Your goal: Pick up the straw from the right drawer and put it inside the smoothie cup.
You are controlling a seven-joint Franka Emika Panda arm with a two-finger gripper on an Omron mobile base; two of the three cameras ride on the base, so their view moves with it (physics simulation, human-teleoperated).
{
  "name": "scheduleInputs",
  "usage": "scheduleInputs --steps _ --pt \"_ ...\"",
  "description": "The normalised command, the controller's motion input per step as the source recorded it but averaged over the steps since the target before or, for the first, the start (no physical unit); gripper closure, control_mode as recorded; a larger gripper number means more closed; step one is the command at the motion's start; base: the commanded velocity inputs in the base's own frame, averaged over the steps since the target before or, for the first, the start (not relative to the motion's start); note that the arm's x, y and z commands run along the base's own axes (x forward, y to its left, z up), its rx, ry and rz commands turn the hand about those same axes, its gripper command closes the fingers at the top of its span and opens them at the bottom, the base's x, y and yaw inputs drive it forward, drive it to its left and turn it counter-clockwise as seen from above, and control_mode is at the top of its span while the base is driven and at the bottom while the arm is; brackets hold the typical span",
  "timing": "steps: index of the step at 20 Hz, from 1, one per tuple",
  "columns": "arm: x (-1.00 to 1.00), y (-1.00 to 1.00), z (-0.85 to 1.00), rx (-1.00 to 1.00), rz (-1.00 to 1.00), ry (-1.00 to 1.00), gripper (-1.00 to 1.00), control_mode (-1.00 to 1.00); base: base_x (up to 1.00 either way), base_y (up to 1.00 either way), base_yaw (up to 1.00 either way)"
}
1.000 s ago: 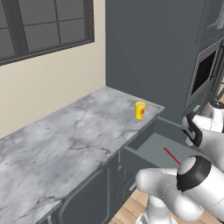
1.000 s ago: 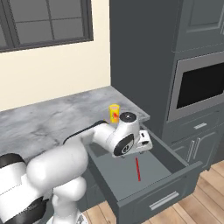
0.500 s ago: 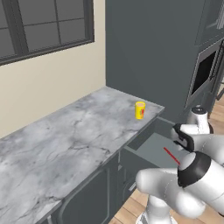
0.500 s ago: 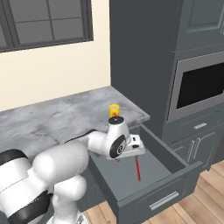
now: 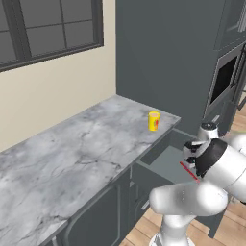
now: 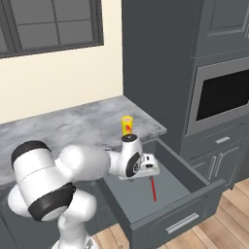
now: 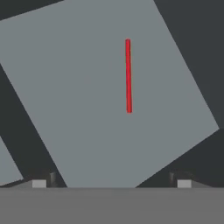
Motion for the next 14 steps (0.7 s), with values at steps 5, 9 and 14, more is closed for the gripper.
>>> scheduleInputs --steps 5,9,14 --pt "0.28 -0.19 -0.19 0.11 0.0 0.06 -1.0 -1.0 0.0 0.0 0.0" --pt "0.24 -0.16 -0.18 0.1 0.0 0.04 -1.0 -1.0 0.0 0.0 0.0" --pt "0.19 -0.15 -0.15 0.09 0.0 0.01 -1.0 -1.0 0.0 0.0 0.0"
